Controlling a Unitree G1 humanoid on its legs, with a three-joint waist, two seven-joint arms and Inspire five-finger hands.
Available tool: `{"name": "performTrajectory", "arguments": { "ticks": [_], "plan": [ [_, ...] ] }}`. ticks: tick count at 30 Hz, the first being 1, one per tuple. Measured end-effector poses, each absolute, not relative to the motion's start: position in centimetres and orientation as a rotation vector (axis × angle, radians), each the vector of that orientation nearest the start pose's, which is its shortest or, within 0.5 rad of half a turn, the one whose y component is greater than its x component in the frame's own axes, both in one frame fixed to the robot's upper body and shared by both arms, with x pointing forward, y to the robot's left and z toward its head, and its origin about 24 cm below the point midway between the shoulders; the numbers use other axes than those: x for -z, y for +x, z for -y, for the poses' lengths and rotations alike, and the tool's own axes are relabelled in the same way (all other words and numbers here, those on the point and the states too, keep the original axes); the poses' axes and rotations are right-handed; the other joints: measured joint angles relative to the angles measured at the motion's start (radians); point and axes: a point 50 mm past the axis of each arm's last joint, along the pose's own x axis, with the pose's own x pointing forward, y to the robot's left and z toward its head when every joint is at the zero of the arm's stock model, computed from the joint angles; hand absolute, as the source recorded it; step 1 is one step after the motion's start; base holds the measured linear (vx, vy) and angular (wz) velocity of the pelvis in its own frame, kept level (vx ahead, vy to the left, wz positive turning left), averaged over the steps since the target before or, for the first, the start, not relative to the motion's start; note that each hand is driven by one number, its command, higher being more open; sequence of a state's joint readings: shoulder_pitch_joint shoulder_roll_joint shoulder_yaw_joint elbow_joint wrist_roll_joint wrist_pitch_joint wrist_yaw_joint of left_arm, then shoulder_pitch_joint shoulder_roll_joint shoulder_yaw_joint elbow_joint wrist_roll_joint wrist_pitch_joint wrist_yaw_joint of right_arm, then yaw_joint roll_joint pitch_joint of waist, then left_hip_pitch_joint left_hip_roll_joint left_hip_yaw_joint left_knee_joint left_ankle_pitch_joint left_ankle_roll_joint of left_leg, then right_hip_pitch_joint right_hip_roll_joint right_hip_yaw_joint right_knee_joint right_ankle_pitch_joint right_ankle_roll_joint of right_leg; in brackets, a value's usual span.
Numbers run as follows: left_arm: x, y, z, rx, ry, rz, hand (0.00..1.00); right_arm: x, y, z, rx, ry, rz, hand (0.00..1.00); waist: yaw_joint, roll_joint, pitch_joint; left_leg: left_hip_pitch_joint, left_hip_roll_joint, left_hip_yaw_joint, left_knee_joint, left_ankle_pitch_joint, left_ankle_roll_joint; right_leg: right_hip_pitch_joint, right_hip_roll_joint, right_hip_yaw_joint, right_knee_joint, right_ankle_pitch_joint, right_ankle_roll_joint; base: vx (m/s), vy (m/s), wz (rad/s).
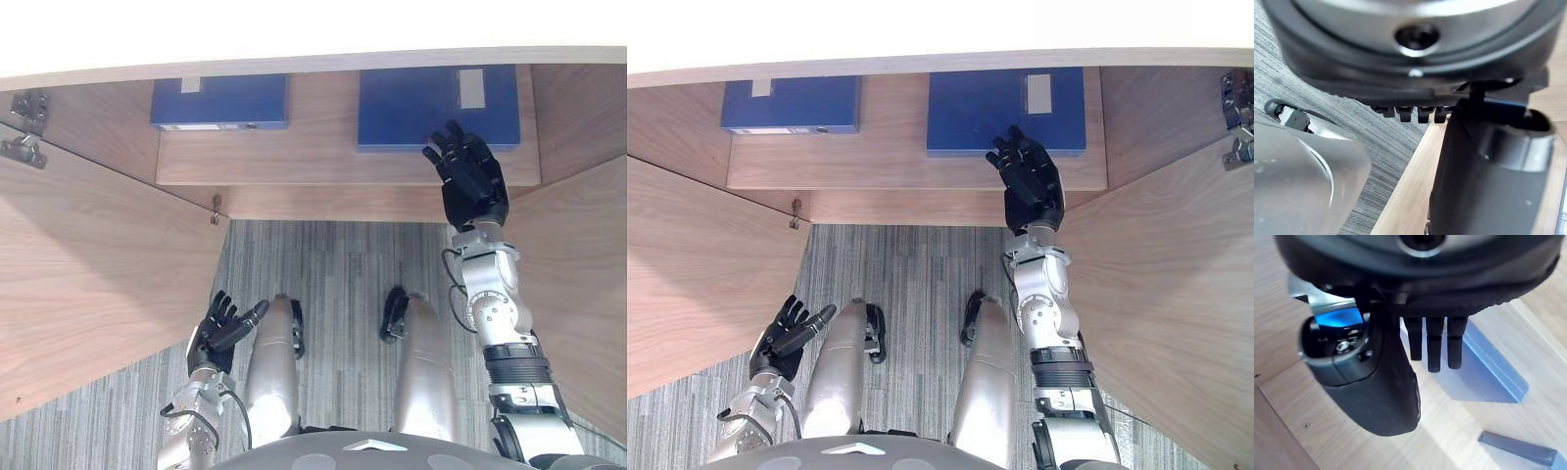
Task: Walk over to the cabinet, pick up the folder, carry it to the office cabinet, place the folder inside the office cabinet, then close the office cabinet door
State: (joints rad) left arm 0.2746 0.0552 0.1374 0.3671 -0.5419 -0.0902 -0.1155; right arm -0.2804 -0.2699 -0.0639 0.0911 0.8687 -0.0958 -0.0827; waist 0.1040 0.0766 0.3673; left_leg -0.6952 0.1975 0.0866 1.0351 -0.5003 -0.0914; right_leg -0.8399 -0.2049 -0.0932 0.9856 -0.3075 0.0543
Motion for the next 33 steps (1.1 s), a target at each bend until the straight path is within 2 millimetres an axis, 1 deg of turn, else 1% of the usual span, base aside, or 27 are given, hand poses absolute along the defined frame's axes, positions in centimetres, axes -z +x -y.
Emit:
{"name": "performTrajectory", "arguments": {
  "ticks": [1, 5, 12, 18, 20, 24, 28, 33],
  "plan": [
    [7.9, 15.0, -20.9, -0.29, -0.491, -0.434, 1.0, -11.3, 30.3, 20.8, 0.056, 0.623, 0.262, 0.0, 0.0, 0.0, 0.0, 0.0, 0.001, 0.0, 0.002, -0.001, 0.0, -0.001, 0.001, 0.001, 0.001, 0.0, 0.0, -0.01, 0.015, -0.04],
    [7.5, 15.3, -20.9, -0.282, -0.489, -0.411, 1.0, -11.5, 30.3, 20.8, 0.052, 0.624, 0.269, 0.0, 0.0, -0.002, 0.0, -0.023, 0.002, -0.001, 0.015, -0.003, 0.0, -0.022, 0.001, 0.002, 0.01, 0.0, -0.001, 0.0, 0.0, 0.0],
    [7.5, 15.3, -21.0, -0.286, -0.489, -0.41, 1.0, -12.1, 30.6, 20.7, 0.047, 0.627, 0.284, 0.0, 0.002, -0.002, 0.0, -0.03, 0.001, -0.003, 0.028, -0.003, 0.001, -0.028, -0.001, 0.005, 0.023, 0.0, -0.001, -0.01, 0.001, 0.0],
    [7.5, 15.2, -21.2, -0.296, -0.489, -0.409, 1.0, -12.6, 31.9, 20.6, 0.06, 0.635, 0.282, 0.0, 0.002, -0.002, 0.0, -0.034, 0.001, -0.006, 0.035, -0.003, 0.0, -0.032, -0.001, 0.006, 0.03, -0.001, -0.001, -0.03, 0.0, 0.0],
    [7.5, 15.2, -21.2, -0.296, -0.489, -0.409, 1.0, -12.8, 32.0, 20.6, 0.058, 0.636, 0.287, 0.0, 0.002, -0.002, 0.0, -0.038, 0.001, -0.008, 0.038, -0.003, 0.0, -0.035, -0.001, 0.004, 0.032, -0.001, -0.001, 0.0, 0.0, 0.0],
    [7.5, 15.2, -21.3, -0.298, -0.488, -0.408, 1.0, -13.9, 32.7, 20.3, 0.042, 0.639, 0.312, 0.0, 0.003, -0.002, 0.0, -0.063, 0.001, -0.014, 0.051, -0.003, 0.0, -0.055, -0.003, 0.003, 0.042, -0.001, -0.002, 0.0, 0.0, 0.0],
    [7.5, 15.2, -21.4, -0.303, -0.488, -0.407, 1.0, -13.9, 33.2, 20.3, 0.053, 0.642, 0.301, 0.0, 0.007, -0.002, 0.0, -0.063, 0.001, -0.016, 0.053, -0.003, 0.0, -0.055, -0.003, 0.002, 0.044, -0.001, -0.002, 0.0, 0.0, 0.0],
    [7.5, 15.2, -21.4, -0.303, -0.488, -0.407, 1.0, -13.3, 33.4, 20.5, 0.081, 0.644, 0.274, 0.0, 0.008, -0.002, 0.0, -0.066, -0.001, -0.019, 0.06, -0.003, 0.0, -0.055, -0.006, 0.002, 0.049, -0.001, -0.002, 0.0, 0.0, 0.0]
  ]
}}
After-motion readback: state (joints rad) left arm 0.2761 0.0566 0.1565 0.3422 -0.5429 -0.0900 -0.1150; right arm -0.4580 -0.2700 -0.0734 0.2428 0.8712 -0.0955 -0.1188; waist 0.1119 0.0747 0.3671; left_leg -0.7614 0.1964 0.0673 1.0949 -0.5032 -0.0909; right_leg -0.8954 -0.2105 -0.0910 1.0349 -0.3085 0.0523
